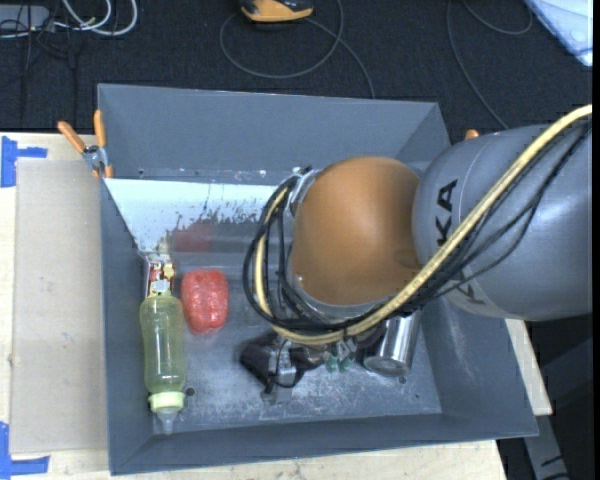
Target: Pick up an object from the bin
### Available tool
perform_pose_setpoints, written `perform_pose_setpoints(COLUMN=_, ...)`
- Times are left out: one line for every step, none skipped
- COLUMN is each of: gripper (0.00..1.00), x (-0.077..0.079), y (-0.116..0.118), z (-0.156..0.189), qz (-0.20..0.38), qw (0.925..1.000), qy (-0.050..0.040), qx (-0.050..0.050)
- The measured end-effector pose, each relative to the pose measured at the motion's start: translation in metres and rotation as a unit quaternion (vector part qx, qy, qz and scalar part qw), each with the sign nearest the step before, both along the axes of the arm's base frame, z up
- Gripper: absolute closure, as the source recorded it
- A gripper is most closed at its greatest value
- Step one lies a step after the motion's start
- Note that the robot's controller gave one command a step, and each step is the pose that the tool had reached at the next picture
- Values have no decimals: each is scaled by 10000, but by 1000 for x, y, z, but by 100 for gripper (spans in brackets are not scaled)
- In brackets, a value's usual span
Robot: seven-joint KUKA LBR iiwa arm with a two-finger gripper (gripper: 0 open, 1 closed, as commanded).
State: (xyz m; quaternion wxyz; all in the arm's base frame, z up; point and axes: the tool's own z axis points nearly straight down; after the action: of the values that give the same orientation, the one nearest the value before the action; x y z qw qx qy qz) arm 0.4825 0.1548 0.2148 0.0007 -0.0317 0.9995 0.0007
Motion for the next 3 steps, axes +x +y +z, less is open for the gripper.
perform_pose_setpoints(gripper=0, x=3, y=-25, z=-42, qz=849, qw=9964, qy=23, qx=-7)
perform_pose_setpoints(gripper=0, x=18, y=-31, z=-61, qz=1385, qw=9904, qy=32, qx=-15)
perform_pose_setpoints(gripper=0, x=30, y=-23, z=-86, qz=709, qw=9975, qy=15, qx=-6)
